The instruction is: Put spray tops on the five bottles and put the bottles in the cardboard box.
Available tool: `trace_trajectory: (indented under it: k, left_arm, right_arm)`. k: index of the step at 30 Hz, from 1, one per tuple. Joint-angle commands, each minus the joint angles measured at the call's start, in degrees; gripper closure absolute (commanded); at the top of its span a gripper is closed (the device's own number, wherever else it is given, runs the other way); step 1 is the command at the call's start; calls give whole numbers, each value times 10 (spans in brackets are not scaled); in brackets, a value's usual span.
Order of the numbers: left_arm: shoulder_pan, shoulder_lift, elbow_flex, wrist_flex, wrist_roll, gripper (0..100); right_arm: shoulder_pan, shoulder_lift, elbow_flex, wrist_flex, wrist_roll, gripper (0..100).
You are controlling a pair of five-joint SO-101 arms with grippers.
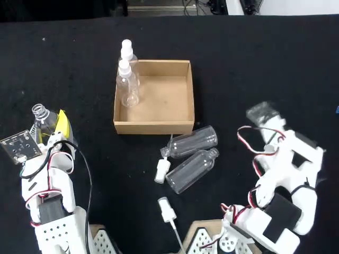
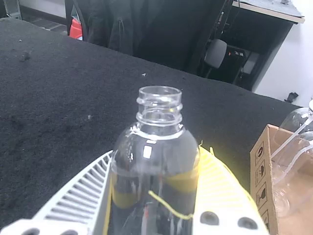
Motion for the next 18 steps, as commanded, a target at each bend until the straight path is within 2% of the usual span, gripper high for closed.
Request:
trace_trajectory:
  k: [1, 5, 6, 8, 11, 14, 16, 18]
  left_arm:
    - [6, -7, 13, -12, -4, 877]
    - [6, -7, 13, -11, -4, 877]
    - [6, -7, 13, -11, -4, 877]
    - [5, -7, 13, -11, -4, 877]
    - [5, -7, 13, -11, -4, 877]
    - [5, -7, 13, -11, -4, 877]
    - [4, -7, 13, -12, -4, 877]
    - [3, -7, 13, -12, -4, 877]
  right_arm:
    - [-16, 1, -58, -11, -191, 766]
    - [-35, -2, -65, -11, -291, 762]
    - [-40, -2, -70, -7, -293, 761]
    - [-45, -3, -93, 26, -249, 754]
    - [-45, 1, -150, 136, -91, 687]
    - [-23, 1, -186, 239, 142, 660]
    - [3, 2, -189, 256, 284, 671]
    - [33, 5, -176, 233, 395, 689]
